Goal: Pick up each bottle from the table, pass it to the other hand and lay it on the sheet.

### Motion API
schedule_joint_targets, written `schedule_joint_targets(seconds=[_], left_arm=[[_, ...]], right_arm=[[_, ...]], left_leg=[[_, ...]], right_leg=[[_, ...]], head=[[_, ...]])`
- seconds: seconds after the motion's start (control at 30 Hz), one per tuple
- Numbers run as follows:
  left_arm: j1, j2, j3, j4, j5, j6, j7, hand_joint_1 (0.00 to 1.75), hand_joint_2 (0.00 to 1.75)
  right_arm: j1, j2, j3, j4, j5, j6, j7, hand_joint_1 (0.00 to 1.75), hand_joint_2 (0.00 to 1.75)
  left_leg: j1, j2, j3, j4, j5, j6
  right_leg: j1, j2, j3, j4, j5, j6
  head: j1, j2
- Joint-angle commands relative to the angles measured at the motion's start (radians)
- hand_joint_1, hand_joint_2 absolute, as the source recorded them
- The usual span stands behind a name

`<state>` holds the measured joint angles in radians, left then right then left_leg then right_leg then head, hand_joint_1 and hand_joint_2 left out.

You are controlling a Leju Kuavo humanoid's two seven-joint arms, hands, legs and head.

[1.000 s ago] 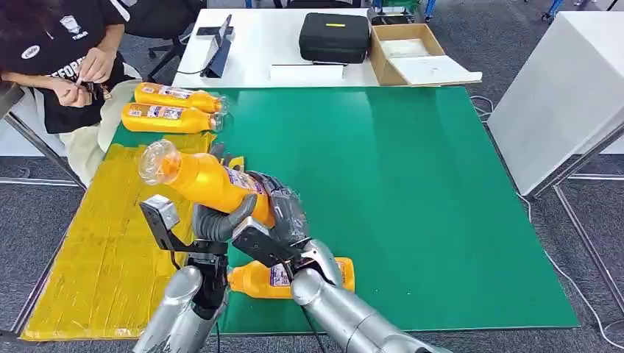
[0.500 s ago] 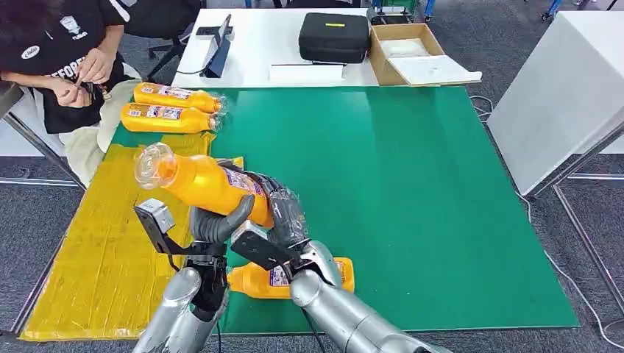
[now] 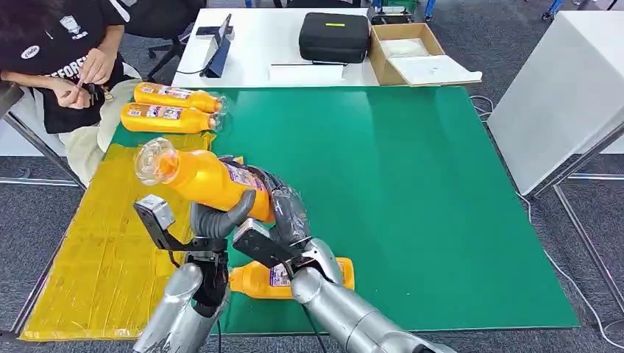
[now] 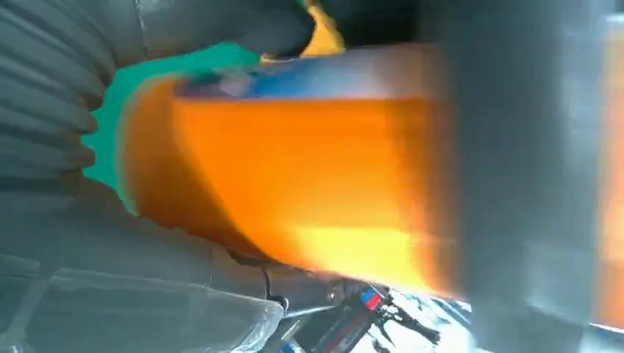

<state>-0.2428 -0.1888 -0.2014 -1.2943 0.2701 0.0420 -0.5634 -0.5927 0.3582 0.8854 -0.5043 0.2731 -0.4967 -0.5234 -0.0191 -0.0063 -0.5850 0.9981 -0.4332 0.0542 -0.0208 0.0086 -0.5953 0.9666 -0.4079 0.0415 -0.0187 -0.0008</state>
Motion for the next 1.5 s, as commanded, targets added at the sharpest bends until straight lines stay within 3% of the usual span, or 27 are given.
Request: schedule_joint_targets(seconds=[0.03, 0.13, 0.27, 0.4, 0.53, 0.57, 0.6, 0.67, 0.77, 0.8, 0.87, 0.97, 1.0, 1.03, 1.1, 1.13, 1.17, 1.2, 1.23, 1.27, 1.3, 1.33, 1.4, 1.5], left_arm=[[-0.044, 0.024, -0.013, 0.006, -0.041, 0.053, -0.024, 1.75, 1.75], [-0.019, 0.04, 0.023, -0.032, -0.046, 0.071, -0.027, 1.75, 1.75], [0.008, 0.061, 0.077, -0.059, -0.078, 0.12, -0.039, 1.75, 1.75], [0.01, 0.056, 0.086, -0.053, -0.098, 0.132, -0.047, 1.75, 1.75], [0.051, 0.078, 0.113, -0.075, -0.353, 0.429, -0.126, 1.75, 1.75], [0.066, 0.09, 0.124, -0.064, -0.54, 0.605, -0.126, 1.75, 1.75], [0.075, 0.088, 0.155, -0.055, -0.656, 0.656, -0.115, 1.75, 1.75], [0.087, -0.007, 0.366, -0.061, -1.011, 0.656, -0.11, 1.75, 1.75], [0.084, -0.034, 0.42, -0.061, -1.079, 0.656, -0.117, 1.75, 1.75], [0.069, -0.09, 0.552, -0.085, -1.294, 0.656, -0.121, 1.75, 1.75], [0.03, -0.148, 0.696, -0.135, -1.54, 0.656, -0.135, 1.75, 1.75], [0.024, -0.147, 0.73, -0.191, -1.655, 0.656, -0.108, 1.75, 1.75], [0.04, -0.101, 0.689, -0.249, -1.773, 0.656, -0.028, 1.75, 1.75], [0.107, 0.044, 0.599, -0.299, -1.841, 0.656, 0.125, 1.75, 1.75], [0.142, 0.425, 0.313, -0.188, -1.841, 0.656, 0.508, 1.75, 1.75], [0.002, 0.665, 0.061, -0.037, -1.841, 0.656, 0.76, 1.75, 1.75], [-0.107, 0.725, -0.064, 0.026, -1.841, 0.656, 0.885, 1.75, 1.75], [-0.186, 0.729, -0.316, 0.092, -1.841, 0.656, 1.137, 1.75, 1.75], [-0.186, 0.729, -0.316, 0.092, -1.841, 0.656, 1.137, 1.75, 1.75], [-0.198, 0.727, -0.496, 0.131, -1.841, 0.656, 1.255, 1.75, 1.75], [-0.221, 0.707, -0.556, 0.188, -1.841, 0.656, 1.262, 1.75, 1.75], [-0.226, 0.685, -0.567, 0.246, -1.841, 0.656, 1.262, 1.75, 1.75], [-0.261, 0.653, -0.608, 0.381, -1.841, 0.656, 1.262, 1.75, 1.75], [-0.252, 0.597, -0.613, 0.488, -1.841, 0.656, 1.262, 1.75, 1.75]], right_arm=[[0.008, -0.017, -0.024, 0.008, 0.027, -0.007, -0.031, 0.0, 1.75], [0.06, -0.076, -0.026, -0.18, 0.1, -0.029, 0.016, 0.0, 1.75], [0.262, -0.222, -0.084, -0.664, 0.296, 0.031, 0.161, 0.0, 1.75], [0.311, -0.222, -0.127, -0.703, 0.351, 0.035, 0.151, 0.0, 1.75], [0.526, -0.3, -0.204, -0.997, 0.538, 0.044, 0.171, 0.0, 1.75], [0.584, -0.327, -0.22, -1.063, 0.573, 0.048, 0.172, 0.0, 1.75], [0.618, -0.342, -0.23, -1.093, 0.601, 0.041, 0.176, 0.0, 1.75], [0.676, -0.365, -0.249, -1.132, 0.635, 0.012, 0.173, 0.0, 1.75], [0.686, -0.372, -0.252, -1.138, 0.637, 0.005, 0.172, 0.0, 1.75], [0.692, -0.379, -0.258, -1.136, 0.645, -0.008, 0.172, 0.0, 1.75], [0.703, -0.4, -0.266, -1.144, 0.656, -0.037, 0.178, 0.0, 1.75], [0.707, -0.411, -0.268, -1.144, 0.652, -0.044, 0.18, 0.0, 1.75], [0.708, -0.422, -0.27, -1.136, 0.639, -0.055, 0.175, 0.0, 1.75], [0.703, -0.429, -0.264, -1.129, 0.623, -0.053, 0.169, 0.0, 1.75], [0.691, -0.443, -0.263, -1.103, 0.593, -0.056, 0.154, 0.0, 1.75], [0.685, -0.449, -0.262, -1.093, 0.58, -0.058, 0.144, 0.0, 1.75], [0.689, -0.45, -0.264, -1.091, 0.577, -0.062, 0.138, 0.0, 1.75], [0.679, -0.444, -0.263, -1.079, 0.574, -0.061, 0.141, 0.0, 1.75], [0.679, -0.444, -0.263, -1.079, 0.574, -0.061, 0.141, 0.0, 1.75], [0.681, -0.452, -0.264, -1.081, 0.566, -0.062, 0.131, 0.0, 1.75], [0.681, -0.453, -0.262, -1.079, 0.557, -0.064, 0.124, 0.0, 1.75], [0.681, -0.456, -0.261, -1.08, 0.553, -0.064, 0.122, 0.0, 1.75], [0.686, -0.465, -0.254, -1.085, 0.549, -0.065, 0.12, 0.0, 1.75], [0.69, -0.477, -0.241, -1.087, 0.545, -0.069, 0.13, 0.0, 1.75]], left_leg=[[0.001, -0.001, 0.002, 0.0, 0.0, -0.003], [0.002, 0.0, 0.003, 0.0, -0.001, -0.004], [0.003, -0.001, 0.006, -0.001, -0.002, -0.006], [0.001, -0.002, 0.003, 0.0, -0.001, -0.004], [0.001, -0.004, 0.002, -0.001, -0.001, -0.003], [0.002, -0.005, 0.003, -0.001, -0.002, -0.004], [0.002, -0.005, 0.003, -0.001, -0.002, -0.004], [0.002, -0.004, 0.005, -0.002, -0.003, -0.004], [0.001, -0.003, 0.0, 0.0, -0.003, -0.003], [0.001, -0.004, 0.001, 0.0, -0.003, -0.004], [0.002, 0.0, 0.0, 0.001, -0.004, -0.005], [0.002, 0.0, 0.001, 0.001, -0.005, -0.007], [0.002, -0.002, 0.0, 0.001, -0.004, -0.006], [0.001, -0.002, 0.001, 0.0, -0.004, -0.006], [0.002, 0.01, 0.006, -0.003, -0.005, -0.008], [0.002, 0.01, 0.007, -0.003, -0.006, -0.009], [0.003, 0.006, 0.005, -0.003, -0.004, -0.008], [0.004, 0.0, 0.006, -0.003, -0.003, -0.01], [0.007, -0.01, 0.0, 0.001, -0.002, -0.01], [0.007, -0.014, -0.002, 0.002, 0.0, -0.008], [0.007, -0.016, -0.002, 0.0, 0.002, -0.01], [0.008, -0.015, -0.003, -0.001, 0.004, -0.012], [0.007, -0.019, 0.005, -0.006, 0.004, -0.014], [0.009, -0.01, 0.008, -0.005, 0.0, -0.014]], right_leg=[[0.001, -0.002, 0.003, -0.001, -0.001, -0.002], [0.002, -0.002, 0.004, -0.001, -0.001, -0.003], [0.003, -0.003, 0.007, -0.002, -0.002, -0.004], [0.001, -0.003, 0.004, -0.001, -0.002, -0.002], [0.001, -0.005, 0.004, -0.002, -0.002, -0.002], [0.002, -0.005, 0.006, -0.003, -0.002, -0.002], [0.002, -0.006, 0.006, -0.002, -0.003, -0.003], [0.001, -0.005, 0.007, -0.003, -0.003, -0.003], [0.001, -0.003, 0.002, -0.001, -0.002, -0.001], [0.001, -0.004, 0.004, -0.002, -0.003, -0.002], [0.002, 0.0, 0.002, -0.001, -0.002, -0.002], [0.002, 0.0, 0.002, -0.001, -0.002, -0.003], [0.002, -0.002, 0.001, -0.001, -0.002, -0.003], [0.001, -0.002, 0.002, -0.001, -0.002, -0.003], [0.002, 0.009, 0.002, -0.003, 0.0, -0.005], [0.002, 0.009, 0.004, -0.003, -0.001, -0.005], [0.002, 0.006, 0.004, -0.002, -0.001, -0.005], [0.003, -0.001, 0.006, -0.001, -0.002, -0.007], [0.005, -0.01, 0.002, 0.002, -0.003, -0.006], [0.004, -0.014, -0.003, 0.001, -0.001, -0.007], [0.004, -0.017, -0.002, 0.0, -0.001, -0.008], [0.005, -0.014, -0.014, -0.002, -0.001, -0.008], [0.004, -0.02, -0.005, -0.006, -0.002, -0.009], [0.006, -0.01, 0.01, -0.005, -0.002, -0.011]], head=[[0.0, 0.0], [0.0, 0.0], [0.0, 0.0], [0.0, 0.0], [0.0, 0.0], [0.0, 0.0], [0.0, 0.0], [0.0, 0.0], [0.0, 0.0], [0.0, 0.0], [0.0, 0.0], [0.0, 0.0], [0.0, 0.0], [0.0, 0.0], [0.0, 0.0], [0.0, 0.0], [0.001, 0.0], [0.0, 0.0], [-0.001, 0.0], [0.0, 0.0], [-0.001, 0.0], [0.0, 0.0], [-0.001, 0.0], [-0.001, 0.0]])
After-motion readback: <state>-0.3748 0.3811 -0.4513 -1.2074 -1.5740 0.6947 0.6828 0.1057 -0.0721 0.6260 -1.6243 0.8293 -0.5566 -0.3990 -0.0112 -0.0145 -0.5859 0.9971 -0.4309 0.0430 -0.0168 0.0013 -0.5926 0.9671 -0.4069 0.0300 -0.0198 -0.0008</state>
